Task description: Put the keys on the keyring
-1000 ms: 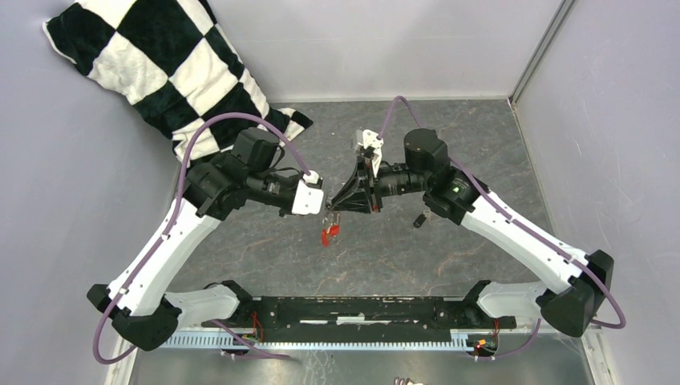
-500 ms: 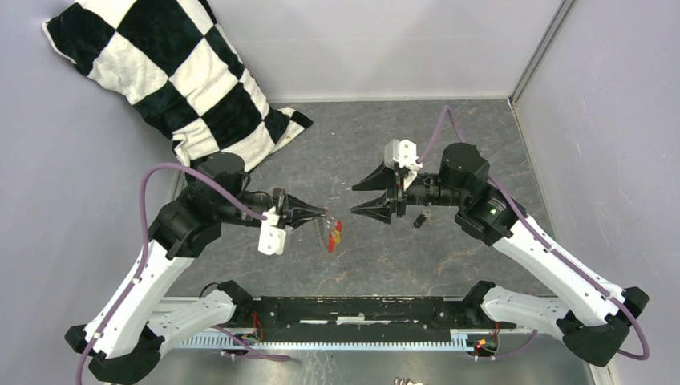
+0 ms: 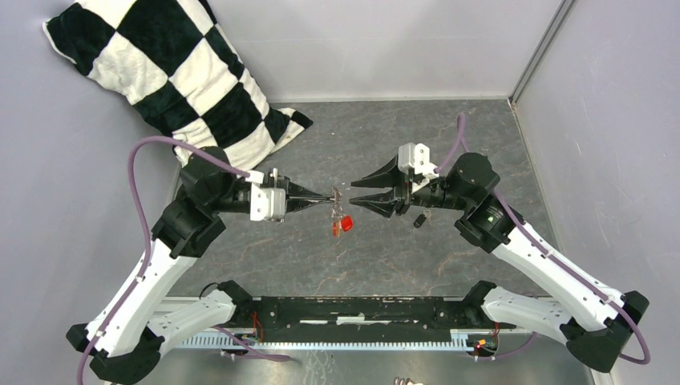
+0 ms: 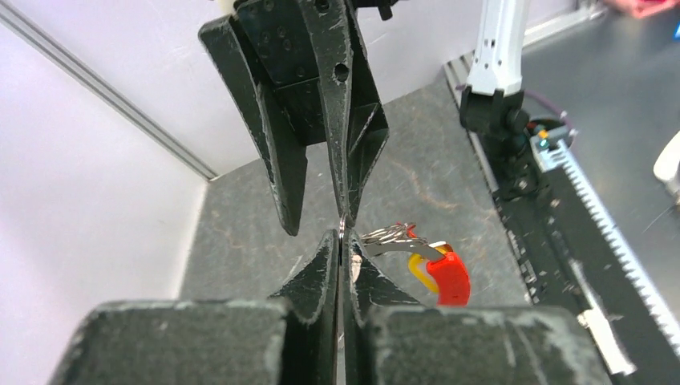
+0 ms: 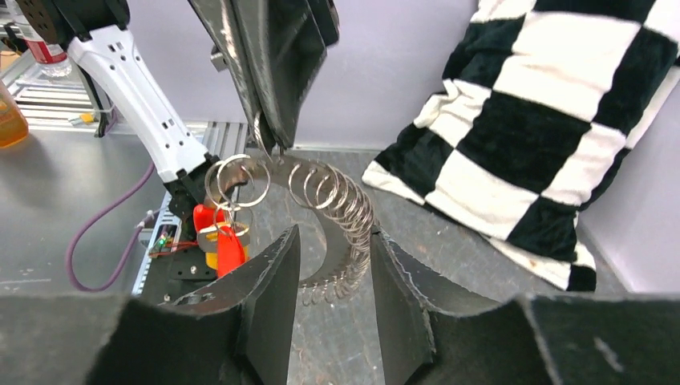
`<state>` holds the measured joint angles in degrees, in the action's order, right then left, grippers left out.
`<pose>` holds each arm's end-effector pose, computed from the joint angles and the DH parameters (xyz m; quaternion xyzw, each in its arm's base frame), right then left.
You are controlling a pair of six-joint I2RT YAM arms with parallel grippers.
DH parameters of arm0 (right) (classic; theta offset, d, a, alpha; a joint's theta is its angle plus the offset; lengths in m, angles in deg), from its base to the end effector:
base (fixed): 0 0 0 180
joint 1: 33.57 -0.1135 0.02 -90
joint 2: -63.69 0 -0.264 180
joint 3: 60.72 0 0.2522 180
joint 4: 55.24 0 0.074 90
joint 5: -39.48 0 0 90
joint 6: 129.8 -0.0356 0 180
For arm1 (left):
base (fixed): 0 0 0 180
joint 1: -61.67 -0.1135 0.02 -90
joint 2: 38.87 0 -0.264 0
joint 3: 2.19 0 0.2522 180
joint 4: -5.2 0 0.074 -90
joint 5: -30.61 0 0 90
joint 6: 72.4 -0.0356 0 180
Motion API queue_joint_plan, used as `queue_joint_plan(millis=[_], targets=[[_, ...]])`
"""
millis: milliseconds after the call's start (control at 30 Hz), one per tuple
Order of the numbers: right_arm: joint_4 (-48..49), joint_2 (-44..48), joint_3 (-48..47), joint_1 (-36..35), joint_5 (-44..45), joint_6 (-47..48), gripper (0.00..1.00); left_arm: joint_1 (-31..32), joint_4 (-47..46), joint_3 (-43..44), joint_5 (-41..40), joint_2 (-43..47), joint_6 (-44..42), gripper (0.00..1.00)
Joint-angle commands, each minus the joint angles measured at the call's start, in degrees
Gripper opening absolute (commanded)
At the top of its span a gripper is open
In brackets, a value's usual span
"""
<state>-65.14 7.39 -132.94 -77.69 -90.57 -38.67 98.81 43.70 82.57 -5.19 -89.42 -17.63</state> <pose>0.1396 0.1673 0.4129 -0.4767 0.4823 0.4690 0.5658 0.1064 -0.1168 0.4521 0.6354 0.3438 -0.3440 0.5998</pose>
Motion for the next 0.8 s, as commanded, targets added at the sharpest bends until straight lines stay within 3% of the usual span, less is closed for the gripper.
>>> queue_joint_plan(millis=[0, 300, 767], targets=[[6.74, 0.68, -1.99, -0.06, -1.03, -2.85, 0.43, 0.21, -13.3, -2.22, 0.97, 0.26, 22.64, 0.02], [7.68, -0.95, -4.66, -0.1, -5.93, -7.66, 0.34, 0.21, -19.72, -4.0, -2.05, 0.1, 32.38, 0.02], [10.39, -3.8, -7.57, -0.03, -9.31, -12.29, 0.3, 0.21, -19.42, -5.23, -1.15, 0.44, 29.55, 0.02]])
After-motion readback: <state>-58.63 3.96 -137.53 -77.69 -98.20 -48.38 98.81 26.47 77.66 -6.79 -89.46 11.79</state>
